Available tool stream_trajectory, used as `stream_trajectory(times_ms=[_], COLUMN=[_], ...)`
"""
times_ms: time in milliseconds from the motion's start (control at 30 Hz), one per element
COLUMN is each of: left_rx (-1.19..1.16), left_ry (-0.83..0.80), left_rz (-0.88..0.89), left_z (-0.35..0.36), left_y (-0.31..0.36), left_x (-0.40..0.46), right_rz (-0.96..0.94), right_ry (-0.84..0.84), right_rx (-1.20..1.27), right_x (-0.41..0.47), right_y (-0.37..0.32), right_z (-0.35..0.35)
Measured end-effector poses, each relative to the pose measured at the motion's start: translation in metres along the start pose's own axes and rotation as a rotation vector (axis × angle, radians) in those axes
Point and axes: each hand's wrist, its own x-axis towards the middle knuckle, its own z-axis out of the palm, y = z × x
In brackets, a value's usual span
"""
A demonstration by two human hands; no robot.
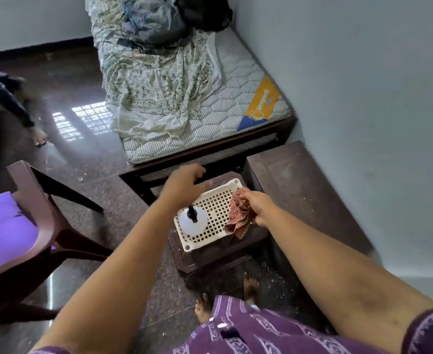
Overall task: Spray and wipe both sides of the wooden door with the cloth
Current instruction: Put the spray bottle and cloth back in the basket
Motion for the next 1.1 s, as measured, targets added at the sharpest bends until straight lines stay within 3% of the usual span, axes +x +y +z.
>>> stream_trajectory(times_ms=[100,167,267,300,367,567,700,833,900,1000,1100], left_rx=[-0.029,-0.128,-0.711,-0.889,-0.995,-0.918,-0.647,-0.633,-0.682,-0.787,-0.853], left_ry=[-0.124,-0.187,-0.2,-0.187,-0.156,-0.142,-0.086,-0.081,-0.079,-0.051,-0.004], left_rz=[0.087,-0.084,-0.513,-0.562,-0.538,-0.432,-0.284,-0.234,-0.241,-0.28,-0.322], left_z=[0.048,0.081,0.105,0.108,0.109,0.095,0.092,0.09,0.093,0.088,0.08], left_y=[0.04,0.046,0.037,0.035,0.029,0.03,0.033,0.036,0.033,0.04,0.047], left_x=[-0.011,-0.014,-0.013,-0.013,-0.012,-0.012,-0.011,-0.006,-0.001,-0.005,-0.006], right_rz=[-0.074,-0.11,-0.127,-0.14,-0.158,-0.197,-0.328,-0.398,-0.372,-0.118,-0.006], right_ry=[0.0,0.002,-0.021,-0.055,-0.138,-0.178,-0.12,0.063,0.062,-0.146,-0.292], right_rx=[-0.046,-0.05,-0.034,-0.043,-0.054,-0.112,-0.593,-1.159,-1.008,-0.435,-0.185], right_x=[-0.008,-0.012,-0.019,-0.022,-0.03,-0.035,-0.039,-0.042,-0.046,-0.057,-0.059], right_y=[0.004,0.005,0.004,0.003,0.002,0.007,0.003,-0.002,-0.004,-0.006,-0.009], right_z=[-0.003,-0.005,-0.007,-0.01,-0.016,-0.031,-0.036,-0.041,-0.038,-0.037,-0.049])
